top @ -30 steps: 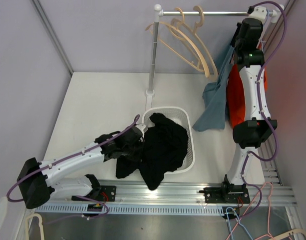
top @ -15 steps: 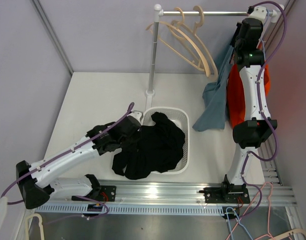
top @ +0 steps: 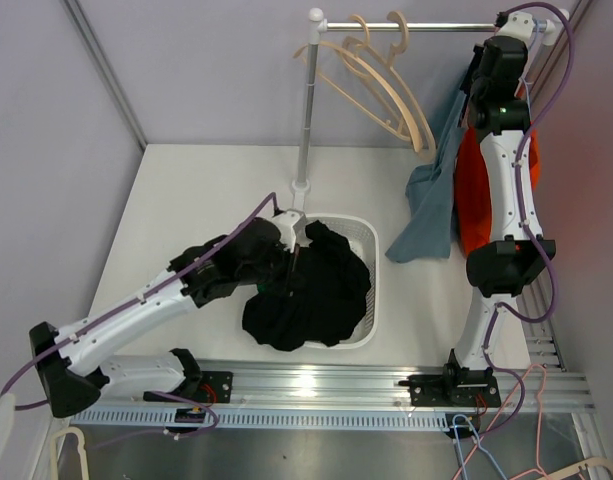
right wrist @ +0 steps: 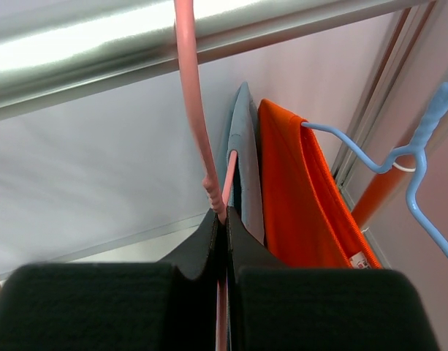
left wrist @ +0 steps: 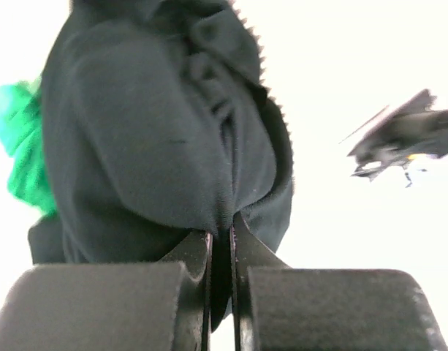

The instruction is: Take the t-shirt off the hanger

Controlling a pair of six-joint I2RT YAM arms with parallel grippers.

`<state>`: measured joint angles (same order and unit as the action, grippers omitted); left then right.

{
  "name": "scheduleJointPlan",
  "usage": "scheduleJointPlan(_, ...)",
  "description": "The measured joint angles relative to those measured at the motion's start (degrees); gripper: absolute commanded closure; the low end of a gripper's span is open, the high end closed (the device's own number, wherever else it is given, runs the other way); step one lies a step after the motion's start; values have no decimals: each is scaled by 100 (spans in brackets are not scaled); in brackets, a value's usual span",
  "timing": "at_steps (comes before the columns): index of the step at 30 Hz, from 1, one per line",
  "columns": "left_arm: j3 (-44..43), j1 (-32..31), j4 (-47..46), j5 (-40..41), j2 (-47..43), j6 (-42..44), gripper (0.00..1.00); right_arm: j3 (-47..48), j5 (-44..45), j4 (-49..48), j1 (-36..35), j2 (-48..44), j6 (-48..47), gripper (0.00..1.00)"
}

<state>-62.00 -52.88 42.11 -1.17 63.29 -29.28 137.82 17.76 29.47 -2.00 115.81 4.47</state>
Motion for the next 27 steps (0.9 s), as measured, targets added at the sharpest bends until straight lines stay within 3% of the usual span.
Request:
scheduleJointPlan(5, -428, 68, -933, -776, 931, 22, 100, 0, -103, 35, 0, -96, 46, 100)
scheduleJointPlan(12, -470, 203, -2076, -1419, 3585, -234, 100, 0, -297, 256, 0, -588, 140, 100)
scheduleJointPlan(13, -470, 234, -2146, -1462, 3897, -304, 95, -2, -337, 308, 0, -704, 151, 100)
scheduleJointPlan(14, -470, 269, -2203, -1517, 4155, -389, 84, -2, -372, 345, 0, -809, 157, 100)
scheduleJointPlan(15, -470, 302, -2284, -1633, 4330, -457, 65, -2, -404, 376, 0, -931, 168, 100)
scheduleJointPlan(16, -472, 337, -2361, -1738, 4378, -542, 29, -2, -442, 402, 0, -1056, 181, 100)
scheduleJointPlan(18, -407, 356, -2555, -1864, 4212, -693, 5, -4, -507, 457, 0, -1290, 201, 100)
scheduleJointPlan(19, -337, 326, -2682, -1808, 4048, -732, 1, -13, -529, 476, 0, -1403, 214, 100)
scheduleJointPlan(27, 92, 223, -2107, -164, 1792, -557, 0, -343, -693, 850, 0, -2135, 570, 100)
